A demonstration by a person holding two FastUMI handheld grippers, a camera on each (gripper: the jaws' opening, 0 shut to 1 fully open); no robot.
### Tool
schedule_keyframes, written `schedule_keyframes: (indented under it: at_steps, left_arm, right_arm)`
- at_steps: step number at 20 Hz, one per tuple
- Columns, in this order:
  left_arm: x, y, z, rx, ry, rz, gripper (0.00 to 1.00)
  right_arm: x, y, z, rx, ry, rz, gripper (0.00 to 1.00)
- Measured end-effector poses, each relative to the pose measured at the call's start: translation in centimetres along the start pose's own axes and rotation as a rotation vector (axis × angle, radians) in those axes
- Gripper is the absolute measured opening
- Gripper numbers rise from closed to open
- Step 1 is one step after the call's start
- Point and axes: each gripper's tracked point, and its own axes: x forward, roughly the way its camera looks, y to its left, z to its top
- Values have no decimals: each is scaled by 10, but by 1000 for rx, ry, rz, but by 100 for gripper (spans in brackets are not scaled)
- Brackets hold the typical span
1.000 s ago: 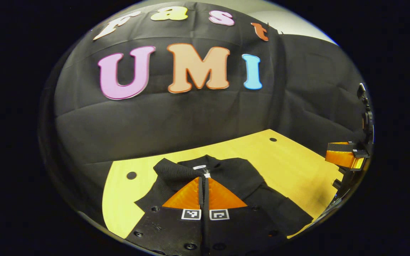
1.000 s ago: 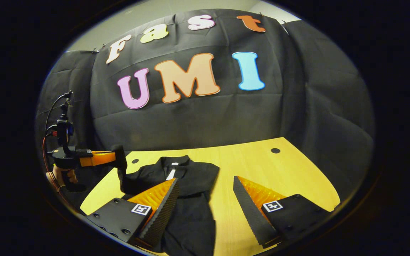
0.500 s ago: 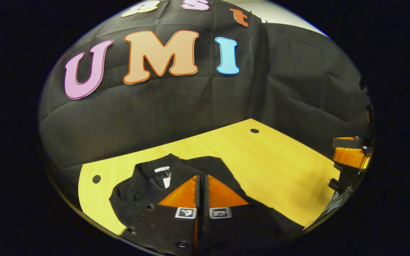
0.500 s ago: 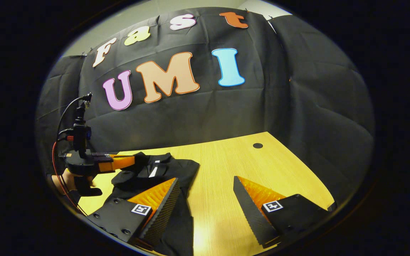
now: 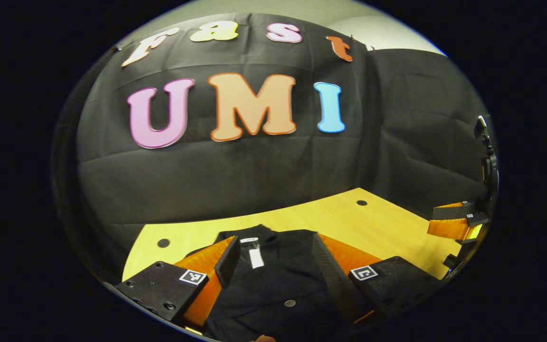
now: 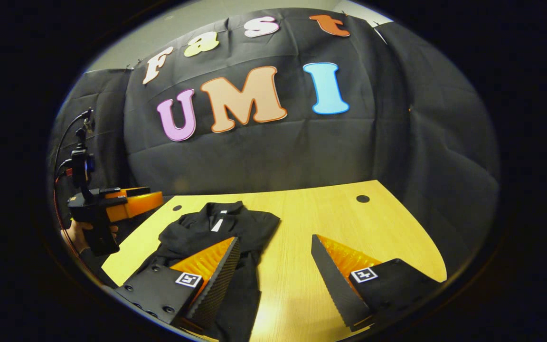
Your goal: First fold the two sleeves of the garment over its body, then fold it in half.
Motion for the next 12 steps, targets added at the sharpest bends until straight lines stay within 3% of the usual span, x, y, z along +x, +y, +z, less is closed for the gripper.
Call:
schedule_keyframes:
  at_steps: [5, 12]
  left_arm:
    - [-68, 56, -35, -2, 29, 138, 93]
    - [-154, 92, -139, -37, 187, 201, 94]
  right_arm:
    - [-8, 27, -22, -10, 24, 26, 98]
    - [-39, 71, -98, -31, 143, 5, 97]
